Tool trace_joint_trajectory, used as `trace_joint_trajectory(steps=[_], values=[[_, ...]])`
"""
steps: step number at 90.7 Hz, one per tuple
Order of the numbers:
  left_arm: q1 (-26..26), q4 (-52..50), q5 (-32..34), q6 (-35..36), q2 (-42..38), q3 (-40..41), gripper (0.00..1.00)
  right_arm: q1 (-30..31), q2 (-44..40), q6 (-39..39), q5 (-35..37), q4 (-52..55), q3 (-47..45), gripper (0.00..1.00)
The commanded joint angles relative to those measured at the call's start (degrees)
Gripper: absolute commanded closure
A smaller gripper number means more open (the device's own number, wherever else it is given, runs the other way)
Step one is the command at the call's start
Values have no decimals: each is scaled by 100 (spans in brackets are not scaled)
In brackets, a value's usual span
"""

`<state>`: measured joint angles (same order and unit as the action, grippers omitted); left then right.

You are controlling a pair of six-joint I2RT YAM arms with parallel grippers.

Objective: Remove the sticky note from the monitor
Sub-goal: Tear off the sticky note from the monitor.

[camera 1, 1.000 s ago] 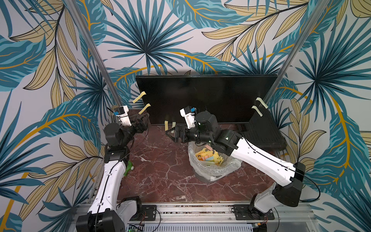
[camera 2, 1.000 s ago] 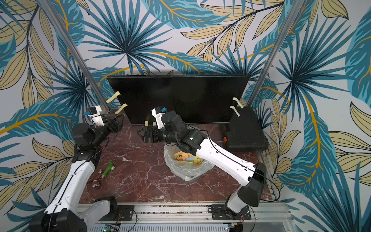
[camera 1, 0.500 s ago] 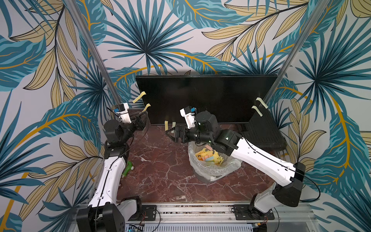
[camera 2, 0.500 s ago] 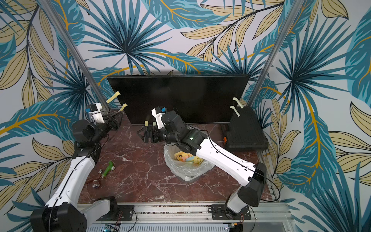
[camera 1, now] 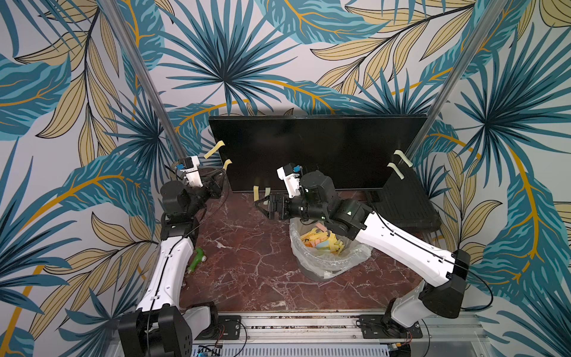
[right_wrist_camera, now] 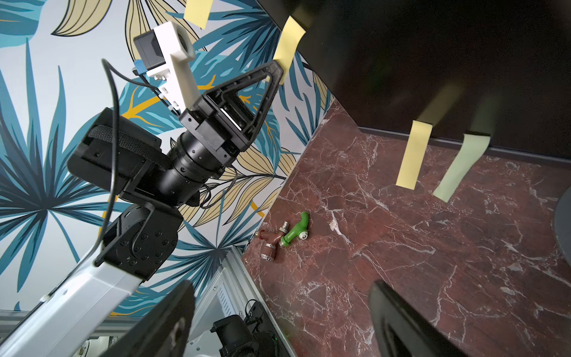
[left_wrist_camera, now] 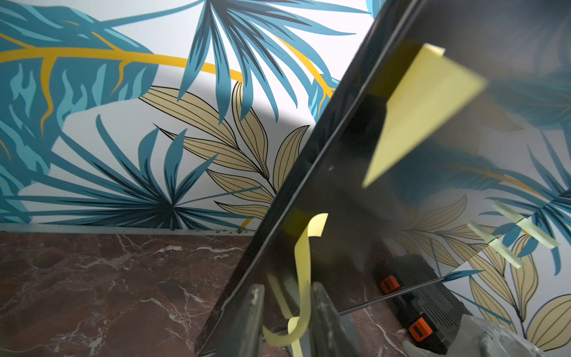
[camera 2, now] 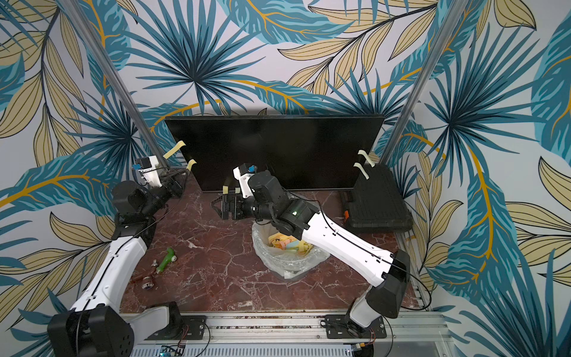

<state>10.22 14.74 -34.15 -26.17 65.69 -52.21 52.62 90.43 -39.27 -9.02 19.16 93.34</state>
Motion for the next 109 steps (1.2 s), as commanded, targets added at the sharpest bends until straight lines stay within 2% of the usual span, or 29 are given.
trace_joint_trajectory(steps=[1,21,47,89,100,109], values=[[33,100,-140,23,16,-228,80,29,-56,39,65,27,-6,9],[33,-15,-243,-33,-64,-184,100,31,-80,57,98,37,-26,9],[33,-68,-290,-236,-503,206,100,29,-187,94,248,95,-83,9],[-4,-850,-195,-795,-2054,995,100,29,-365,155,445,157,-246,9],[-216,-1479,-148,-848,-2423,933,100,29,-439,192,525,230,-304,9],[-657,-2005,75,-758,-2642,800,100,27,-509,206,585,318,-345,9]])
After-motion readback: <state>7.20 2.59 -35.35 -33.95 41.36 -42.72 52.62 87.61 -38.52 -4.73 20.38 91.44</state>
